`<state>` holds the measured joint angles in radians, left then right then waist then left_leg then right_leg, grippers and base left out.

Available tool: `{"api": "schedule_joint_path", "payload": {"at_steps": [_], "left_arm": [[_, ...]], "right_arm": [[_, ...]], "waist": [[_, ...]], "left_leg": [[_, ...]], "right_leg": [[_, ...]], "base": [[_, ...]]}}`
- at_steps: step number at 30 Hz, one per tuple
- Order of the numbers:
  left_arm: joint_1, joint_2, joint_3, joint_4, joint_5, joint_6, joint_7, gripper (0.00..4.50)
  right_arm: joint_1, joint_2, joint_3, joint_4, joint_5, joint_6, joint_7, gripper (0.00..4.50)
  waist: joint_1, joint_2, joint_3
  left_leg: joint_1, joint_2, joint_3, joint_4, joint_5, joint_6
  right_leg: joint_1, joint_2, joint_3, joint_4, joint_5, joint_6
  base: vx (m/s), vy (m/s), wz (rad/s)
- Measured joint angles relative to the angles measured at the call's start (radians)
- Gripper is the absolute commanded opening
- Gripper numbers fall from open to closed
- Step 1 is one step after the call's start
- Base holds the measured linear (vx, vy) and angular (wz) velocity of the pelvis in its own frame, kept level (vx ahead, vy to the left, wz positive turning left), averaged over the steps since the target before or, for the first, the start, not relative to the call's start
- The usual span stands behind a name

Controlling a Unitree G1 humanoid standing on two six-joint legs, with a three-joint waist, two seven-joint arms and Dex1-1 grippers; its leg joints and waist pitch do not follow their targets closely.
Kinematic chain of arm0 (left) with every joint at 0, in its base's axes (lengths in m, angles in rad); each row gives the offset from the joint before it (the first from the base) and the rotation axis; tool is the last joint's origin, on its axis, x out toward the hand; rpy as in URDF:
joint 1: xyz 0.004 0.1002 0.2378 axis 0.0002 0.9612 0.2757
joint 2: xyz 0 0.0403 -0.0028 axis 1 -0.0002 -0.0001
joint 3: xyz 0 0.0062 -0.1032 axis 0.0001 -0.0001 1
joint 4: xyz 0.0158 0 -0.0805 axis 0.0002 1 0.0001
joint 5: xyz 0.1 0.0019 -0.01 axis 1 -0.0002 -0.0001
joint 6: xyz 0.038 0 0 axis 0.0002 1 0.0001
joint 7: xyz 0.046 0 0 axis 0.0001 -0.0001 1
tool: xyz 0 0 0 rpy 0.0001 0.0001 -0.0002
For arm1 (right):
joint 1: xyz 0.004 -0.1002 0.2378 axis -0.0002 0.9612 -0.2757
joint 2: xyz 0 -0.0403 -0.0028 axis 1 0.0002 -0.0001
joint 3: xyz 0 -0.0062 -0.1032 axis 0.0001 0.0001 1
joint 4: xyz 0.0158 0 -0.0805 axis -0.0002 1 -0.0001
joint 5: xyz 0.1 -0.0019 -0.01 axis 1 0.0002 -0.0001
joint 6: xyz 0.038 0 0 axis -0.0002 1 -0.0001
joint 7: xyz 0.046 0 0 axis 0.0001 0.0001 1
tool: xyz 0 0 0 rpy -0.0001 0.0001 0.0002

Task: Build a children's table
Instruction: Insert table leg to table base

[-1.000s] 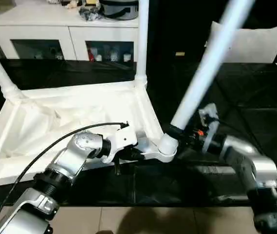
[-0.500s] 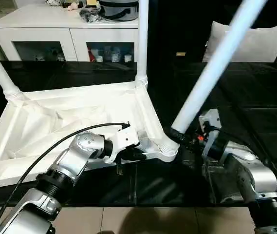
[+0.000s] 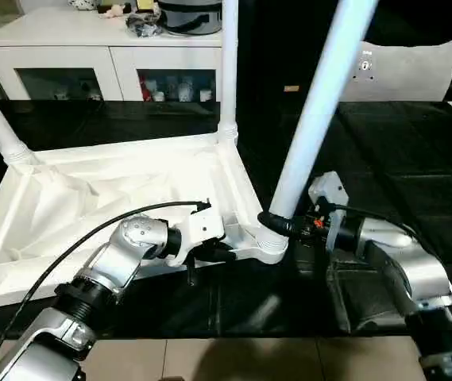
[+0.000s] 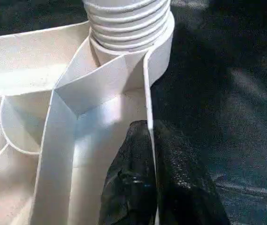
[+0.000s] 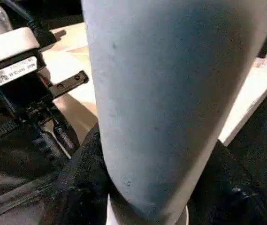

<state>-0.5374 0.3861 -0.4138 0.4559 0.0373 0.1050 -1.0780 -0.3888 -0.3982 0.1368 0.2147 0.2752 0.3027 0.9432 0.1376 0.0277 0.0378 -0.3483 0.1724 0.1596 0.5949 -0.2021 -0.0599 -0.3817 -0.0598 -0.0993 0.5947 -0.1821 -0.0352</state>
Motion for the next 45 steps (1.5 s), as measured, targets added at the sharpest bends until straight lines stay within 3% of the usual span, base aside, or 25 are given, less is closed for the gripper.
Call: {"api": "schedule_joint_path", "payload": {"at_steps": [5, 34, 40, 43, 45], "left_arm": [[-0.023, 0.011, -0.015, 0.018, 0.003, -0.012, -0.026, 0.00], [-0.063, 0.019, -0.017, 0.100, 0.006, -0.066, -0.071, 0.00], [-0.065, 0.021, -0.013, 0.108, 0.006, -0.055, -0.068, 0.00], [-0.062, 0.010, -0.002, 0.098, 0.006, 0.010, -0.046, 0.00], [-0.048, -0.029, 0.018, 0.059, 0.014, 0.112, 0.034, 0.00]], "right_arm": [[-0.038, -0.021, 0.030, 0.024, -0.016, 0.000, 0.053, 1.86], [-0.114, -0.007, 0.043, 0.129, -0.032, 0.012, 0.133, 1.86], [-0.111, 0.016, 0.036, 0.136, -0.032, 0.015, 0.098, 1.86], [-0.098, 0.052, 0.013, 0.100, -0.032, 0.091, 0.001, 1.86], [-0.094, 0.096, -0.022, 0.066, -0.041, 0.180, -0.130, 1.85]], "waist": [[0.004, -0.002, 0.000], [0.002, -0.007, -0.002], [-0.002, -0.008, -0.003], [-0.015, -0.009, -0.002], [-0.026, -0.007, -0.001]], "left_leg": [[0.000, 0.000, 0.000, -0.003, 0.000, 0.000], [0.001, 0.000, 0.001, -0.005, 0.000, 0.000], [0.010, 0.000, 0.002, -0.006, 0.000, 0.000], [0.017, 0.000, 0.002, -0.008, 0.000, -0.001], [0.020, 0.000, 0.001, -0.010, 0.000, -0.001]], "right_leg": [[0.000, 0.000, 0.000, -0.001, -0.001, 0.001], [0.000, 0.000, 0.000, -0.001, -0.001, 0.001], [0.002, 0.000, 0.000, -0.001, -0.001, 0.001], [0.008, 0.000, 0.000, -0.002, -0.001, 0.001], [0.010, 0.000, -0.003, -0.011, -0.001, 0.001]], "base": [[0.000, 0.000, 0.00], [0.000, 0.000, 0.00], [0.000, 0.000, 0.00], [0.000, 0.000, 0.00], [0.000, 0.000, 0.00]]}}
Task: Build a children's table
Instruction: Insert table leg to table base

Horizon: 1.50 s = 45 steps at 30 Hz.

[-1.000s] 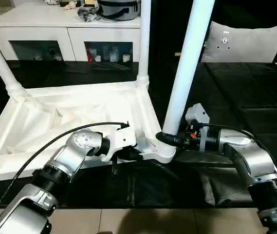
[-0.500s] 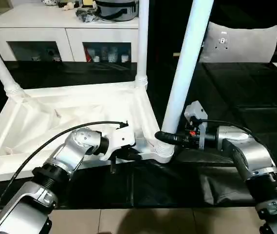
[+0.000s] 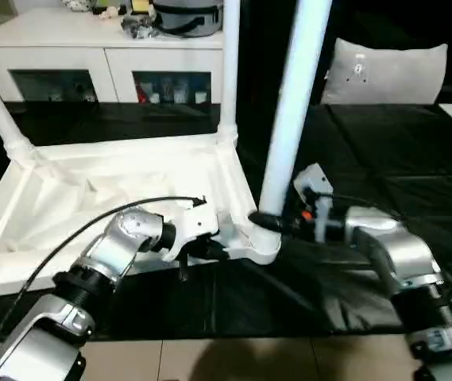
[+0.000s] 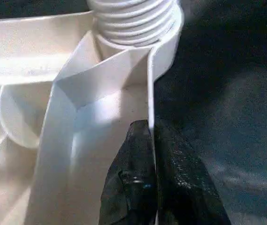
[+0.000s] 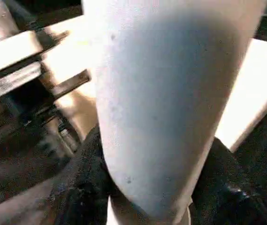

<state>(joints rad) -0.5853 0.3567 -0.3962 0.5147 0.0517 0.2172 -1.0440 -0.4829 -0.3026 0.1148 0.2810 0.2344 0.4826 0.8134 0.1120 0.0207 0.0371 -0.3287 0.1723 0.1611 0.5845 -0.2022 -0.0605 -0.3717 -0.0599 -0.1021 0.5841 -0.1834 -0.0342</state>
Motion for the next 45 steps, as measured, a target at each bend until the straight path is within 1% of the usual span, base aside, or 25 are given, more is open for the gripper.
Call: {"api": "schedule_joint_path", "payload": {"at_steps": [1, 4, 5, 6, 7, 8, 9, 10, 11, 12, 13, 14, 16, 18, 20, 27, 28, 29, 32, 34, 35, 36, 37, 40, 45], "left_arm": [[0.000, -0.018, 0.008, -0.010, 0.011, 0.037, 0.039, 0.00], [0.009, -0.090, 0.031, -0.047, 0.024, 0.154, 0.153, 0.00], [0.018, -0.128, 0.038, -0.068, 0.028, 0.194, 0.201, 0.00], [0.024, -0.153, 0.042, -0.081, 0.035, 0.216, 0.241, 0.00], [0.027, -0.176, 0.043, -0.086, 0.042, 0.232, 0.273, 0.00], [0.031, -0.192, 0.039, -0.095, 0.048, 0.240, 0.297, 0.00], [0.032, -0.195, 0.032, -0.102, 0.061, 0.242, 0.309, 0.00], [0.032, -0.195, 0.027, -0.109, 0.065, 0.243, 0.315, 0.00], [0.032, -0.190, 0.027, -0.113, 0.065, 0.243, 0.320, 0.00], [0.032, -0.184, 0.027, -0.118, 0.065, 0.245, 0.323, 0.00], [0.033, -0.177, 0.027, -0.126, 0.067, 0.248, 0.326, 0.00], [0.035, -0.174, 0.026, -0.136, 0.070, 0.254, 0.328, 0.00], [0.040, -0.171, 0.026, -0.152, 0.072, 0.267, 0.333, 0.00], [0.042, -0.170, 0.026, -0.164, 0.074, 0.282, 0.340, 0.00], [0.044, -0.171, 0.026, -0.169, 0.074, 0.284, 0.350, 0.00], [0.044, -0.170, 0.028, -0.173, 0.074, 0.279, 0.361, 0.00], [0.044, -0.169, 0.028, -0.173, 0.073, 0.278, 0.361, 0.00], [0.043, -0.169, 0.029, -0.174, 0.073, 0.278, 0.361, 0.00], [0.042, -0.169, 0.029, -0.174, 0.070, 0.276, 0.361, 0.00], [0.038, -0.170, 0.028, -0.173, 0.068, 0.270, 0.360, 0.00], [0.038, -0.169, 0.028, -0.173, 0.063, 0.264, 0.358, 0.00], [0.037, -0.168, 0.028, -0.173, 0.062, 0.262, 0.358, 0.00], [0.037, -0.168, 0.028, -0.171, 0.062, 0.261, 0.358, 0.00], [0.036, -0.168, 0.028, -0.171, 0.061, 0.254, 0.358, 0.00], [0.025, -0.142, 0.036, -0.164, 0.061, 0.220, 0.360, 0.00]], "right_arm": [[-0.002, 0.015, -0.013, -0.006, -0.011, 0.021, -0.055, 1.85], [-0.010, 0.064, -0.041, -0.015, -0.048, 0.053, -0.205, 1.85], [-0.017, 0.083, -0.054, -0.006, -0.060, 0.055, -0.260, 1.85], [-0.028, 0.100, -0.063, 0.007, -0.074, 0.052, -0.301, 1.85], [-0.032, 0.107, -0.067, 0.015, -0.084, 0.049, -0.333, 1.85], [-0.040, 0.117, -0.070, 0.028, -0.090, 0.043, -0.367, 1.85], [-0.046, 0.127, -0.072, 0.039, -0.091, 0.035, -0.392, 1.85], [-0.053, 0.134, -0.073, 0.045, -0.093, 0.033, -0.410, 1.85], [-0.059, 0.139, -0.073, 0.048, -0.093, 0.033, -0.424, 1.85], [-0.062, 0.143, -0.073, 0.048, -0.093, 0.033, -0.433, 1.85], [-0.064, 0.148, -0.073, 0.048, -0.093, 0.032, -0.439, 1.85], [-0.067, 0.152, -0.073, 0.048, -0.093, 0.032, -0.444, 1.85], [-0.068, 0.161, -0.073, 0.045, -0.100, 0.032, -0.453, 1.85], [-0.069, 0.166, -0.073, 0.045, -0.106, 0.030, -0.458, 1.85], [-0.072, 0.167, -0.067, 0.053, -0.111, 0.015, -0.459, 1.85], [-0.080, 0.165, -0.066, 0.074, -0.110, -0.021, -0.456, 1.85], [-0.080, 0.165, -0.067, 0.074, -0.110, -0.024, -0.456, 2.20], [-0.079, 0.165, -0.068, 0.074, -0.110, -0.026, -0.456, 2.20], [-0.074, 0.164, -0.070, 0.076, -0.111, -0.028, -0.456, 2.60], [-0.050, 0.160, -0.069, 0.088, -0.111, -0.024, -0.454, 2.65], [-0.026, 0.162, -0.073, 0.084, -0.107, -0.040, -0.452, 2.80], [-0.028, 0.160, -0.075, 0.082, -0.106, -0.041, -0.446, 2.80], [-0.025, 0.156, -0.075, 0.080, -0.106, -0.041, -0.440, 3.03], [0.004, 0.141, -0.074, 0.063, -0.095, -0.036, -0.422, 3.25], [0.088, 0.101, -0.072, 0.034, -0.075, -0.040, -0.359, 3.69]], "waist": [[-0.003, 0.003, 0.002], [-0.028, 0.011, 0.006], [-0.044, 0.016, 0.007], [-0.053, 0.016, 0.008], [-0.059, 0.015, 0.009], [-0.065, 0.008, 0.009], [-0.071, 0.001, 0.011], [-0.074, -0.002, 0.013], [-0.081, 0.000, 0.015], [-0.082, 0.000, 0.014], [-0.083, 0.000, 0.014], [-0.083, -0.002, 0.013], [-0.082, -0.003, 0.012], [-0.080, -0.009, 0.013], [-0.076, -0.012, 0.013], [-0.071, -0.013, 0.012], [-0.070, -0.013, 0.012], [-0.068, -0.013, 0.012], [-0.062, -0.014, 0.012], [-0.055, -0.015, 0.012], [-0.052, -0.013, 0.013], [-0.051, -0.011, 0.013], [-0.050, -0.011, 0.013], [-0.047, -0.012, 0.014], [-0.049, -0.012, 0.014]], "left_leg": [[0.002, 0.000, -0.001, 0.000, 0.000, 0.000], [0.003, 0.002, -0.007, -0.002, -0.001, 0.001], [0.001, 0.002, -0.012, -0.004, -0.001, 0.002], [-0.004, 0.002, -0.013, -0.005, -0.001, 0.002], [-0.004, 0.000, -0.012, -0.005, -0.001, 0.002], [0.002, -0.005, -0.010, -0.005, -0.002, 0.003], [0.007, -0.011, -0.009, -0.009, -0.003, 0.005], [0.009, -0.013, -0.009, -0.011, -0.004, 0.006], [0.008, -0.011, -0.015, -0.011, -0.004, 0.006], [0.001, -0.009, -0.020, -0.011, -0.004, 0.006], [-0.004, -0.007, -0.022, -0.011, -0.004, 0.006], [-0.005, -0.007, -0.022, -0.011, -0.004, 0.006], [-0.004, -0.009, -0.019, -0.011, -0.004, 0.006], [-0.004, -0.011, -0.016, -0.012, -0.004, 0.007], [-0.003, -0.010, -0.016, -0.013, -0.004, 0.007], [-0.002, -0.010, -0.013, -0.017, -0.005, 0.006], [-0.002, -0.010, -0.013, -0.017, -0.005, 0.005], [-0.002, -0.010, -0.013, -0.017, -0.005, 0.005], [-0.003, -0.010, -0.011, -0.017, -0.005, 0.004], [-0.006, -0.010, -0.010, -0.017, -0.005, 0.004], [-0.008, -0.010, -0.009, -0.017, -0.005, 0.003], [-0.008, -0.010, -0.008, -0.018, -0.005, 0.003], [-0.007, -0.009, -0.008, -0.018, -0.005, 0.003], [-0.007, -0.008, -0.007, -0.020, -0.005, 0.003], [-0.024, -0.007, -0.005, -0.017, -0.004, 0.003]], "right_leg": [[0.001, 0.000, -0.004, -0.007, 0.000, 0.000], [0.017, -0.013, -0.037, -0.035, 0.000, 0.000], [0.032, -0.019, -0.052, -0.046, -0.004, 0.005], [0.032, -0.019, -0.050, -0.044, -0.011, 0.007], [0.032, -0.020, -0.046, -0.041, -0.015, 0.008], [0.025, -0.021, -0.039, -0.039, -0.016, 0.008], [0.023, -0.028, -0.042, -0.039, -0.016, 0.008], [0.023, -0.034, -0.050, -0.041, -0.016, 0.008], [0.027, -0.035, -0.062, -0.048, -0.016, 0.008], [0.032, -0.035, -0.070, -0.053, -0.016, 0.008], [0.031, -0.034, -0.074, -0.057, -0.016, 0.008], [0.028, -0.033, -0.072, -0.057, -0.016, 0.008], [0.025, -0.033, -0.065, -0.052, -0.016, 0.008], [0.023, -0.033, -0.058, -0.044, -0.016, 0.008], [0.022, -0.033, -0.056, -0.040, -0.016, 0.008], [0.019, -0.032, -0.053, -0.037, -0.005, 0.003], [0.019, -0.032, -0.053, -0.036, -0.003, 0.003], [0.018, -0.032, -0.053, -0.035, -0.001, 0.003], [0.012, -0.032, -0.050, -0.028, 0.000, 0.003], [0.007, -0.032, -0.050, -0.025, 0.000, 0.003], [0.004, -0.032, -0.049, -0.024, 0.002, 0.003], [0.004, -0.032, -0.049, -0.024, 0.004, 0.003], [0.004, -0.032, -0.049, -0.023, 0.004, 0.003], [0.003, -0.032, -0.049, -0.023, 0.004, 0.003], [-0.014, -0.032, -0.048, -0.019, 0.010, -0.004]], "base": [[0.000, 0.000, 0.00], [-0.007, 0.023, -0.03], [-0.013, 0.081, -0.08], [-0.013, 0.081, -0.08], [-0.029, 0.066, 0.01], [0.000, 0.000, 0.00], [0.000, 0.000, 0.00], [0.058, 0.016, -0.01], [0.000, 0.000, 0.00], [0.000, 0.000, 0.00], [0.000, 0.000, 0.00], [0.000, 0.000, 0.00], [0.000, 0.000, 0.00], [0.000, 0.000, 0.00], [0.000, 0.000, 0.00], [0.000, 0.000, 0.00], [0.000, 0.000, 0.00], [0.000, 0.000, 0.00], [0.000, 0.000, 0.00], [0.000, 0.000, 0.00], [0.000, 0.000, 0.00], [0.000, 0.000, 0.00], [0.000, 0.000, 0.00], [0.000, 0.000, 0.00], [0.000, 0.000, 0.00]]}}
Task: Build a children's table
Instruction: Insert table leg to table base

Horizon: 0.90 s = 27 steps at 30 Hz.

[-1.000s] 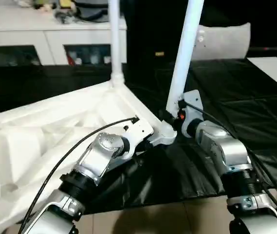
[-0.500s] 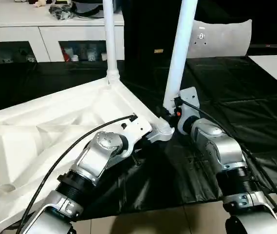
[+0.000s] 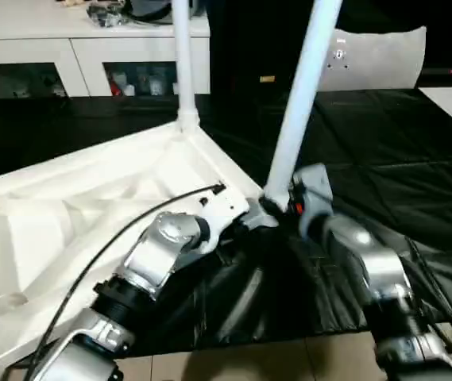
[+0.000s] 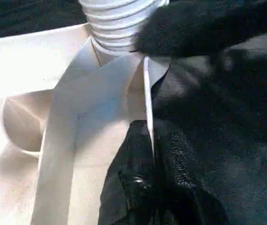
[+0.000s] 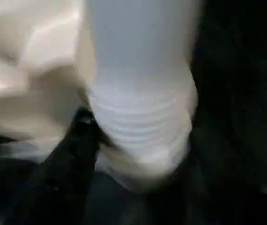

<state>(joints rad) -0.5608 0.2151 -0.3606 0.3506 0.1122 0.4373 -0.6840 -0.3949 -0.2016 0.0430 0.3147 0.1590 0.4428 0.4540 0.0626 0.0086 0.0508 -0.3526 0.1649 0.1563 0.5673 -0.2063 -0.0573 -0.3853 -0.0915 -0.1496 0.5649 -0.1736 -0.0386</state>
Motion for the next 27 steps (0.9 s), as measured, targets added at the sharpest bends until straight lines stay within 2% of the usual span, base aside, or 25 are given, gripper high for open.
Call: {"api": "schedule_joint_path", "payload": {"at_steps": [1, 2, 4, 5, 10, 14, 19, 27], "left_arm": [[0.000, 0.006, 0.001, 0.004, 0.000, -0.008, 0.000, 0.00], [0.000, 0.013, 0.005, 0.009, 0.000, -0.018, 0.000, 0.00], [-0.001, 0.022, 0.013, 0.018, 0.000, -0.025, 0.000, 0.00], [-0.001, 0.024, 0.013, 0.021, 0.000, -0.030, 0.000, 0.00], [-0.001, 0.058, 0.004, 0.045, 0.000, -0.110, -0.048, 0.00], [0.000, 0.102, -0.002, 0.069, 0.000, -0.188, -0.102, 0.00], [0.000, 0.137, -0.010, 0.095, -0.001, -0.269, -0.171, 0.00], [0.013, 0.167, -0.013, 0.094, -0.002, -0.316, -0.221, 0.00]], "right_arm": [[0.010, -0.022, 0.002, -0.003, 0.001, -0.002, 0.020, 3.69], [0.019, -0.045, -0.002, -0.007, 0.001, -0.004, 0.039, 3.93], [0.024, -0.052, -0.018, -0.011, 0.008, -0.006, 0.056, 3.99], [0.028, -0.051, -0.027, -0.026, 0.021, -0.006, 0.069, 4.18], [0.040, -0.088, -0.038, -0.078, 0.080, -0.059, 0.164, 4.48], [0.040, -0.164, -0.041, -0.074, 0.074, -0.130, 0.251, 4.48], [0.040, -0.210, -0.033, -0.071, 0.097, -0.122, 0.386, 4.48], [0.040, -0.214, -0.034, -0.067, 0.111, -0.129, 0.396, 4.48]], "waist": [[0.000, 0.000, 0.000], [-0.001, 0.000, 0.000], [-0.004, 0.000, 0.000], [-0.004, 0.001, 0.000], [0.001, 0.001, 0.001], [0.016, 0.001, 0.000], [0.030, 0.001, 0.000], [0.039, -0.001, 0.000]], "left_leg": [[0.000, 0.001, 0.000, 0.000, 0.000, 0.001], [0.000, 0.001, 0.001, 0.000, 0.001, 0.002], [0.002, 0.003, 0.002, 0.000, 0.001, 0.002], [0.002, 0.004, 0.003, 0.000, 0.000, 0.001], [0.002, 0.005, 0.003, 0.001, 0.000, 0.000], [0.002, 0.005, 0.004, 0.002, 0.000, 0.000], [0.003, 0.006, 0.005, 0.004, 0.002, 0.003], [0.004, 0.007, 0.005, 0.010, 0.000, 0.000]], "right_leg": [[0.000, 0.000, 0.000, 0.000, 0.000, 0.000], [0.000, 0.000, 0.000, 0.000, 0.000, 0.000], [0.000, 0.001, 0.000, 0.001, 0.000, 0.000], [0.000, 0.002, 0.000, 0.001, 0.001, -0.001], [0.000, 0.003, 0.000, 0.001, -0.002, 0.003], [0.000, 0.003, 0.000, 0.001, 0.001, -0.001], [0.000, 0.003, 0.000, 0.006, -0.001, -0.002], [0.000, 0.002, 0.001, 0.012, -0.004, 0.001]], "base": [[0.000, 0.000, 0.00], [0.000, 0.000, 0.00], [0.000, 0.000, 0.00], [0.000, 0.000, 0.00], [0.000, 0.000, 0.00], [0.000, 0.000, 0.00], [0.000, 0.000, 0.00], [0.000, 0.000, 0.00]]}}
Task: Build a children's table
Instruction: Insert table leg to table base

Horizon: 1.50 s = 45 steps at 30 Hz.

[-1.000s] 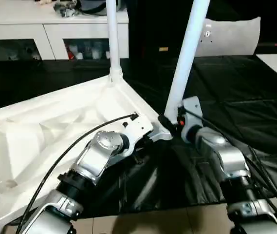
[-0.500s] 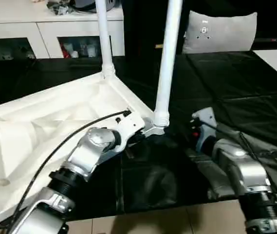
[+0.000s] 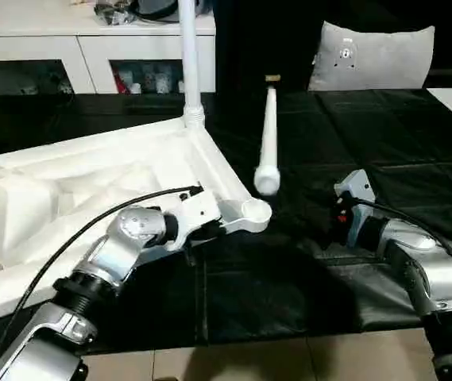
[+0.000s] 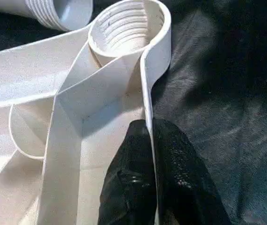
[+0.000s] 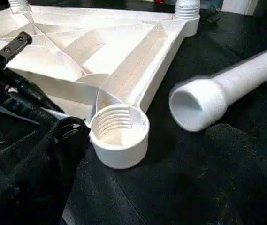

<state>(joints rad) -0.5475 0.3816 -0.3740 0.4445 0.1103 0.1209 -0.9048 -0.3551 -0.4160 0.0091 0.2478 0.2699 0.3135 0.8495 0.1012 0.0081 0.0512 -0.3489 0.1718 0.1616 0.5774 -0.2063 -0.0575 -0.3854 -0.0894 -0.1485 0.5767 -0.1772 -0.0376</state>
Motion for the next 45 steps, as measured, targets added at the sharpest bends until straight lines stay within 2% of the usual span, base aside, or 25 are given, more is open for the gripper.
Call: {"api": "schedule_joint_path", "payload": {"at_steps": [11, 12, 13, 15, 17, 21, 25, 27, 29, 35, 39, 45], "left_arm": [[0.037, 0.030, -0.006, -0.018, 0.004, -0.100, 0.002, 0.00], [0.039, 0.030, -0.004, -0.019, 0.004, -0.099, 0.002, 0.44], [0.040, 0.030, -0.001, -0.019, 0.004, -0.098, 0.002, 0.55], [0.067, 0.042, 0.018, -0.054, -0.005, -0.078, -0.007, 0.55], [0.088, 0.045, 0.034, -0.083, -0.025, -0.049, -0.008, 0.79], [0.122, 0.045, 0.050, -0.135, -0.049, -0.003, -0.005, 0.99], [0.147, 0.026, 0.081, -0.190, -0.081, 0.066, 0.010, 1.39], [0.159, 0.002, 0.103, -0.232, -0.113, 0.100, 0.028, 1.38], [0.161, -0.019, 0.124, -0.269, -0.135, 0.127, 0.050, 1.60], [0.178, -0.048, 0.181, -0.354, -0.157, 0.198, 0.133, 2.00], [0.186, -0.069, 0.217, -0.385, -0.157, 0.241, 0.201, 2.37], [0.187, -0.080, 0.248, -0.402, -0.155, 0.260, 0.282, 2.73]], "right_arm": [[0.000, 0.054, -0.030, 0.029, 0.015, 0.004, -0.074, 4.48], [0.000, 0.059, -0.032, 0.029, 0.014, 0.003, -0.087, 4.50], [0.000, 0.061, -0.033, 0.030, 0.013, 0.002, -0.097, 4.50], [-0.027, 0.084, -0.040, 0.057, -0.015, -0.012, -0.177, 4.50], [-0.068, 0.094, -0.059, 0.088, -0.029, 0.007, -0.250, 4.50], [-0.125, 0.115, -0.084, 0.101, -0.028, 0.077, -0.328, 4.50], [-0.197, 0.136, -0.085, 0.156, -0.038, 0.133, -0.398, 4.50], [-0.232, 0.137, -0.086, 0.207, -0.054, 0.149, -0.443, 4.50], [-0.277, 0.144, -0.086, 0.263, -0.070, 0.157, -0.483, 4.50], [-0.352, 0.159, -0.098, 0.364, -0.085, 0.142, -0.537, 4.50], [-0.374, 0.181, -0.102, 0.409, -0.082, 0.089, -0.532, 4.50], [-0.489, 0.223, -0.087, 0.563, -0.088, 0.003, -0.497, 4.50]], "waist": [[0.005, -0.002, -0.001], [0.006, -0.002, -0.001], [0.006, -0.002, -0.001], [-0.005, -0.003, 0.000], [-0.011, -0.004, 0.000], [-0.014, -0.004, 0.001], [-0.012, -0.006, 0.001], [-0.008, -0.007, 0.002], [-0.009, -0.008, 0.003], [-0.014, -0.010, 0.004], [-0.013, -0.013, 0.006], [-0.012, -0.017, 0.008]], "left_leg": [[0.000, 0.000, 0.001, 0.001, 0.000, 0.000], [0.000, 0.000, 0.001, 0.002, 0.000, 0.000], [0.000, 0.001, 0.001, 0.002, 0.000, 0.000], [0.000, 0.001, 0.003, 0.002, 0.001, -0.001], [-0.001, 0.001, 0.004, 0.002, 0.001, -0.002], [-0.001, 0.001, 0.006, 0.002, 0.002, -0.001], [-0.008, 0.001, 0.009, 0.010, 0.004, 0.003], [-0.008, 0.001, 0.009, 0.011, 0.004, 0.003], [-0.007, 0.001, 0.010, 0.014, 0.003, 0.001], [-0.005, 0.001, 0.011, 0.014, 0.003, -0.005], [-0.005, 0.001, 0.011, 0.014, 0.003, -0.005], [-0.006, 0.001, 0.012, 0.014, 0.003, -0.004]], "right_leg": [[0.000, 0.000, 0.000, 0.002, 0.002, -0.003], [0.000, 0.000, 0.000, 0.002, 0.002, -0.003], [0.000, 0.000, 0.000, 0.002, 0.002, -0.003], [-0.001, 0.000, 0.001, 0.002, 0.001, -0.002], [-0.003, 0.000, 0.003, 0.003, 0.003, -0.005], [-0.006, 0.000, 0.004, 0.005, 0.003, -0.005], [-0.021, 0.000, 0.012, 0.020, 0.001, -0.006], [-0.021, 0.000, 0.012, 0.021, 0.001, -0.006], [-0.021, 0.000, 0.014, 0.024, 0.001, -0.007], [-0.019, 0.000, 0.016, 0.025, 0.001, -0.003], [-0.019, 0.000, 0.017, 0.026, 0.001, -0.003], [-0.021, 0.000, 0.018, 0.027, 0.004, -0.008]], "base": [[0.000, 0.000, 0.00], [0.000, 0.000, 0.00], [0.000, 0.000, 0.00], [0.000, 0.000, 0.00], [0.000, 0.000, 0.00], [0.000, 0.000, 0.00], [0.000, 0.000, 0.00], [0.000, 0.000, 0.00], [0.000, 0.000, 0.00], [0.000, 0.000, 0.00], [0.000, 0.000, 0.00], [0.000, 0.000, 0.00]]}}
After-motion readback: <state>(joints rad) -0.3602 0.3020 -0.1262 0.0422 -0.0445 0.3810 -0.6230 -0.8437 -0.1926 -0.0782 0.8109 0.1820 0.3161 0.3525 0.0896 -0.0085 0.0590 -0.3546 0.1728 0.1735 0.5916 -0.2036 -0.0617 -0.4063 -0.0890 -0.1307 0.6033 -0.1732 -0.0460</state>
